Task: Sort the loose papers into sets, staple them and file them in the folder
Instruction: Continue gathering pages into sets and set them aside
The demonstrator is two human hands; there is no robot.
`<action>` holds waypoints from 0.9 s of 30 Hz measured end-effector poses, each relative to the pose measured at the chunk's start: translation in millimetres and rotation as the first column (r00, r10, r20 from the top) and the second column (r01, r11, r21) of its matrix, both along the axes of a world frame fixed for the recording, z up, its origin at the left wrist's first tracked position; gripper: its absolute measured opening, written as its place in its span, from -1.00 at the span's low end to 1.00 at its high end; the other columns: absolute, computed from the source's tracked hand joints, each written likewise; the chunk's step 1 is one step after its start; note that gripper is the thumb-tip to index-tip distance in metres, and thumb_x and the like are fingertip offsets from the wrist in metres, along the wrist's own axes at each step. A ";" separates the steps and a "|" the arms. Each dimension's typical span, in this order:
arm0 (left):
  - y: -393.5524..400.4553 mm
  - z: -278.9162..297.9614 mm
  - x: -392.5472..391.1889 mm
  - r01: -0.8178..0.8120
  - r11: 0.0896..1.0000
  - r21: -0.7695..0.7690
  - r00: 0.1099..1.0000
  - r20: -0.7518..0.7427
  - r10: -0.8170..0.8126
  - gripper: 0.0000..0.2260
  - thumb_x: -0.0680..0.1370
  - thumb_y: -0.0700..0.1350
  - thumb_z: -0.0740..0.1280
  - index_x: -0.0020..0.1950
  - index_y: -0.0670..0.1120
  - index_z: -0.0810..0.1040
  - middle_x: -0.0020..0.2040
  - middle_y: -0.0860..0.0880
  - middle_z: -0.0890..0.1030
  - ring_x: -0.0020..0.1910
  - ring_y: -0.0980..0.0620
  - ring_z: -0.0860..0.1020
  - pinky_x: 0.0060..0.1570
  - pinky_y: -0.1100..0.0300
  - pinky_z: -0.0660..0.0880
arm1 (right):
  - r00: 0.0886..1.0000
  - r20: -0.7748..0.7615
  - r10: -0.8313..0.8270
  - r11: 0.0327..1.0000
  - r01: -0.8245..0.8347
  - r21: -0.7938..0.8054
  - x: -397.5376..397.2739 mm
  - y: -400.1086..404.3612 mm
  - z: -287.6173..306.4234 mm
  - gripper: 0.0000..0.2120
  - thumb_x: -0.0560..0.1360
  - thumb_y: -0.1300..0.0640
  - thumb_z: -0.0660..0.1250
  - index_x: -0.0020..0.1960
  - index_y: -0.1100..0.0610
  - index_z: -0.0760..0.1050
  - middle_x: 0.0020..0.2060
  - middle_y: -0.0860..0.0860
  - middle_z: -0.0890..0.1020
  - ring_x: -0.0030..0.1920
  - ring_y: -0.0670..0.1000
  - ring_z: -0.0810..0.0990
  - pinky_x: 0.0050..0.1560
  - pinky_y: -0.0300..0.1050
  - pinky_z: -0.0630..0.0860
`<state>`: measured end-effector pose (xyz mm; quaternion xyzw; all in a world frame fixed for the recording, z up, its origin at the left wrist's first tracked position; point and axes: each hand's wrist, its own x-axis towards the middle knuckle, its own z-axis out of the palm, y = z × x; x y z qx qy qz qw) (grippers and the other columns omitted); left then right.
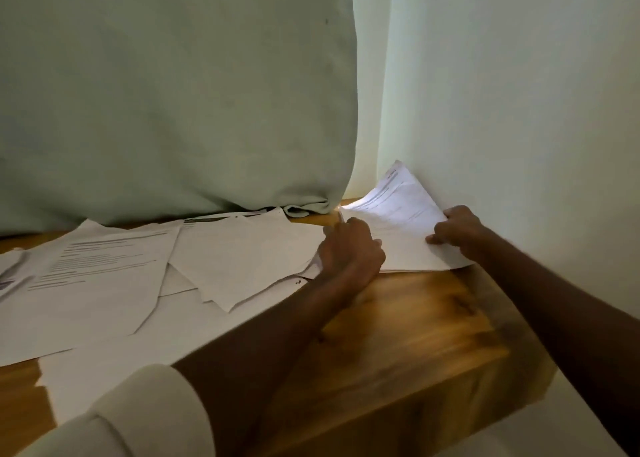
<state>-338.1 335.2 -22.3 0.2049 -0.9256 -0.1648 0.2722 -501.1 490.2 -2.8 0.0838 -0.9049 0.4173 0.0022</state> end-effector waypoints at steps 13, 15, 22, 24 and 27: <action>-93.9 -10.9 -30.0 0.153 0.949 -0.276 0.967 0.241 -0.086 -0.86 0.52 0.11 0.32 0.00 0.08 0.49 -0.01 0.02 0.62 -0.14 0.06 0.48 -0.10 0.10 0.49 | 0.998 -0.051 0.042 0.932 -0.020 0.361 -41.3 -38.7 17.2 -0.42 0.46 0.20 0.55 0.36 0.33 0.39 0.26 0.23 0.53 0.25 0.24 0.53 0.27 0.09 0.53; -100.9 -6.2 -30.3 0.158 0.941 -0.300 0.971 0.219 -0.093 -0.87 0.55 0.10 0.31 -0.06 0.07 0.47 -0.06 0.02 0.59 -0.19 0.08 0.43 -0.15 0.13 0.45 | 0.998 -0.028 0.052 0.920 -0.037 0.390 -42.5 -42.5 23.1 -0.42 0.47 0.22 0.54 0.38 0.33 0.37 0.26 0.24 0.52 0.26 0.24 0.52 0.29 0.08 0.50; -78.2 -23.6 -59.2 0.220 0.976 0.008 0.963 0.161 -0.218 -0.38 0.57 0.42 0.16 0.41 0.01 0.54 0.32 -0.03 0.63 0.22 -0.06 0.59 0.20 -0.05 0.55 | 0.991 -0.053 0.121 0.901 -0.087 0.425 -47.5 -54.6 18.6 -0.55 0.47 0.29 0.49 0.29 0.30 0.42 0.19 0.22 0.56 0.18 0.20 0.56 0.20 0.06 0.56; -77.1 -32.9 -61.5 0.191 0.981 -0.016 0.970 0.157 -0.186 -0.21 0.47 0.55 0.10 0.47 0.02 0.43 0.38 -0.02 0.58 0.32 -0.08 0.54 0.31 -0.14 0.47 | 0.986 -0.086 0.145 0.887 -0.091 0.452 -45.3 -57.7 15.1 -0.55 0.49 0.25 0.46 0.32 0.27 0.40 0.23 0.21 0.55 0.22 0.20 0.55 0.26 0.13 0.55; -77.9 -38.1 -63.6 0.168 0.986 -0.008 0.979 0.117 -0.166 -0.05 0.37 0.65 0.06 0.51 0.01 0.33 0.42 -0.02 0.55 0.36 -0.10 0.53 0.34 -0.17 0.45 | 0.963 -0.208 0.169 0.845 -0.033 0.533 -33.7 -60.9 11.9 -0.53 0.52 0.12 0.39 0.35 0.23 0.37 0.26 0.19 0.51 0.25 0.22 0.52 0.27 0.13 0.51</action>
